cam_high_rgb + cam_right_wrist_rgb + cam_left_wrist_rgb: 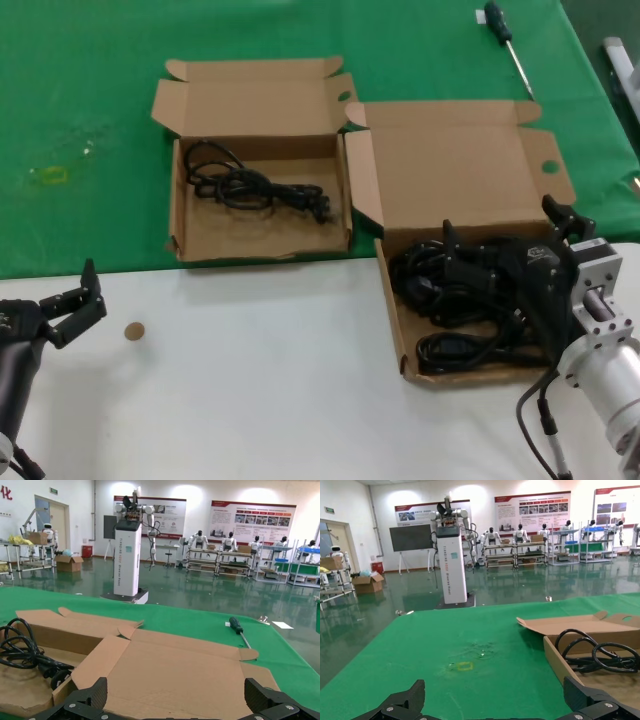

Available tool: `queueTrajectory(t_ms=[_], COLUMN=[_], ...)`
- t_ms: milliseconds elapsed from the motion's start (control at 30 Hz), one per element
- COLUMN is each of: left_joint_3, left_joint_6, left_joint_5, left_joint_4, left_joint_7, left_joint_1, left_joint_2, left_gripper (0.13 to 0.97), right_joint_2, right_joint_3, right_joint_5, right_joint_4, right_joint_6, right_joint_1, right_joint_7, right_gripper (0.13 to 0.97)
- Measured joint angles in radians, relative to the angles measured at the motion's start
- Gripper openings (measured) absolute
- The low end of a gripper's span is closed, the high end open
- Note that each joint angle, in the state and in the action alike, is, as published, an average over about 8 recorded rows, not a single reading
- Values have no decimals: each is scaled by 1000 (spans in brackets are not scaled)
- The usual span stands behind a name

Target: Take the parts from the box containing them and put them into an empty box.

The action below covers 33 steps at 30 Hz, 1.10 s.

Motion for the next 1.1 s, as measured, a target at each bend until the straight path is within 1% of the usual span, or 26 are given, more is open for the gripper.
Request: queueTrajectory(t_ms=[1100], left_joint_3=[0], left_joint_6=[0], left_joint_5=[0], left_joint_4=[0], left_joint_7=[0], left_joint_1=[0], left_joint_2=[0], left_gripper=[966], right_joint_2=[0], right_joint_3=[0], right_joint_5=[0], right_joint_4=[0], right_joint_6=[0], right_joint_1=[0], right_joint_7=[0], right_gripper=[966])
